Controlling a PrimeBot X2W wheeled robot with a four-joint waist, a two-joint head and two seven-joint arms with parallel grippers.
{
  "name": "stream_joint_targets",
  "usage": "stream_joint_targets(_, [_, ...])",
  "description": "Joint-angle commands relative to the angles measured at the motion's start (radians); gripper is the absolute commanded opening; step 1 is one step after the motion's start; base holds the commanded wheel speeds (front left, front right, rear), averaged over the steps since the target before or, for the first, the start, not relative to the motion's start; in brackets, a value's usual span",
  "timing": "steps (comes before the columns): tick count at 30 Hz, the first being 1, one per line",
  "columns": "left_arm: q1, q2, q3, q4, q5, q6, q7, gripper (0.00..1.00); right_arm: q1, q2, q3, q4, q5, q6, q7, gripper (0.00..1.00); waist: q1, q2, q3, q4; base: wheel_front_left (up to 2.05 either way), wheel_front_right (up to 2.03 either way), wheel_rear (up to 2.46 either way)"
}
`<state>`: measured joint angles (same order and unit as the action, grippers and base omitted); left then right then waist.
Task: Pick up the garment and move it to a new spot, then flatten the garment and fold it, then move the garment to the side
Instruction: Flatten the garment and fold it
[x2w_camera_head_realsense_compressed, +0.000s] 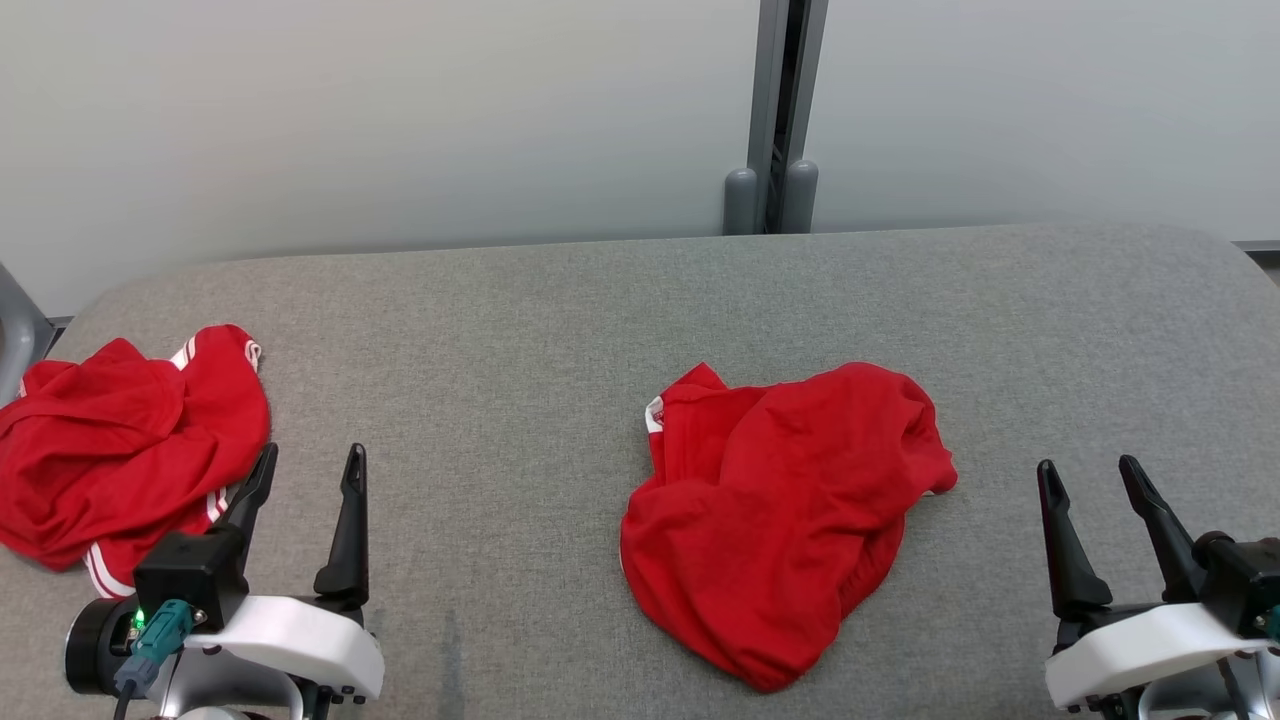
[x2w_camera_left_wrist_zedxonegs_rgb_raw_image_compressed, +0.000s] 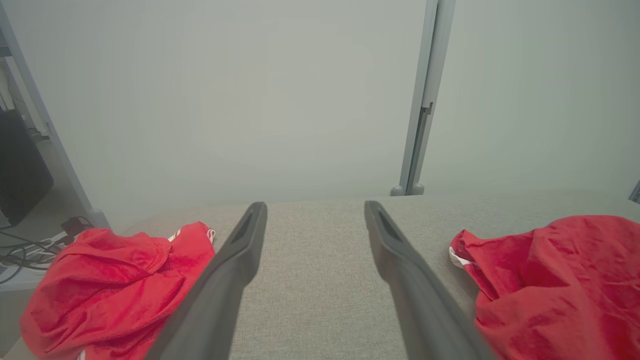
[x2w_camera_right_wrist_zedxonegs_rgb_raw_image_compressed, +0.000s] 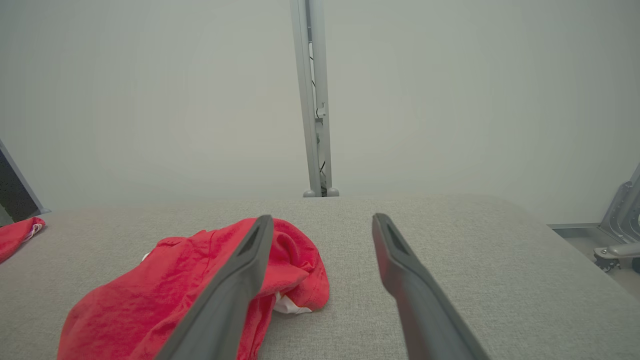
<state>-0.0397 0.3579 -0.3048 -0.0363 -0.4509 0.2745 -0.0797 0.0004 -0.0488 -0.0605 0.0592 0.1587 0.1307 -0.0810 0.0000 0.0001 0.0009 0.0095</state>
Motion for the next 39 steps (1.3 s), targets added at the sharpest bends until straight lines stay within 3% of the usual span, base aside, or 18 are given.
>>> stream_joint_targets(1, [-0.008, 0.005, 0.001, -0.003, -0.004, 0.005, 0.000, 1.00, -0.002, -0.004, -0.002, 0.003, 0.000, 0.000, -0.006, 1.00, 0.0000, -0.0001, 0.000, 0.000, 0.00, 0.00, 0.00])
stream_joint_targets(9, [-0.010, 0.000, -0.008, 0.005, -0.009, 0.004, -0.003, 1.00, 0.000, -0.004, 0.032, 0.009, -0.013, 0.000, 0.009, 1.00, 0.0000, -0.0001, -0.003, 0.009, 0.00, 0.00, 0.00])
stream_joint_targets(13, [-0.022, -0.003, -0.017, 0.004, -0.006, -0.001, -0.002, 1.00, 0.009, -0.004, 0.130, 0.036, 0.002, 0.000, 0.045, 1.00, 0.0000, -0.0001, 0.007, 0.023, 0.00, 0.00, 0.00])
stream_joint_targets(23, [-0.080, -0.032, -0.047, 0.028, 0.000, -0.015, -0.017, 1.00, -0.015, -0.004, 0.417, 0.221, 0.030, 0.000, 0.094, 1.00, 0.0000, -0.0001, 0.076, 0.090, 0.00, 0.00, 0.00])
stream_joint_targets(31, [-0.114, -0.047, -0.059, 0.058, -0.003, -0.026, -0.036, 1.00, -0.080, -0.005, 0.460, 0.383, 0.020, 0.000, 0.073, 1.00, 0.0000, -0.0001, 0.114, 0.119, 0.00, 0.00, 0.00])
stream_joint_targets(32, [-0.115, -0.048, -0.059, 0.060, -0.004, -0.026, -0.040, 1.00, -0.089, -0.005, 0.460, 0.397, 0.025, 0.000, 0.070, 0.80, 0.0000, -0.0001, 0.117, 0.119, 0.00, 0.00, 0.00])
stream_joint_targets(33, [-0.116, -0.049, -0.059, 0.062, -0.006, -0.027, -0.043, 1.00, -0.096, -0.005, 0.459, 0.411, 0.030, 0.000, 0.071, 0.33, 0.0000, -0.0001, 0.121, 0.119, 0.00, 0.00, 0.00])
stream_joint_targets(34, [-0.116, -0.049, -0.057, 0.064, -0.008, -0.026, -0.046, 1.00, -0.103, -0.005, 0.460, 0.416, 0.041, 0.000, 0.069, 0.04, 0.0000, -0.0001, 0.124, 0.117, 0.00, 0.00, 0.00])
stream_joint_targets(35, [-0.116, -0.050, -0.055, 0.066, -0.009, -0.025, -0.047, 1.00, -0.113, -0.005, 0.462, 0.416, 0.046, 0.000, 0.065, 0.00, 0.0000, -0.0001, 0.128, 0.114, 0.00, 0.00, 0.00])
stream_joint_targets(39, [-0.120, -0.047, -0.046, 0.073, -0.009, -0.019, -0.058, 1.00, -0.143, -0.009, 0.479, 0.374, 0.072, 0.000, 0.067, 0.00, 0.0000, -0.0001, 0.138, 0.094, 0.00, 0.00, 0.00])
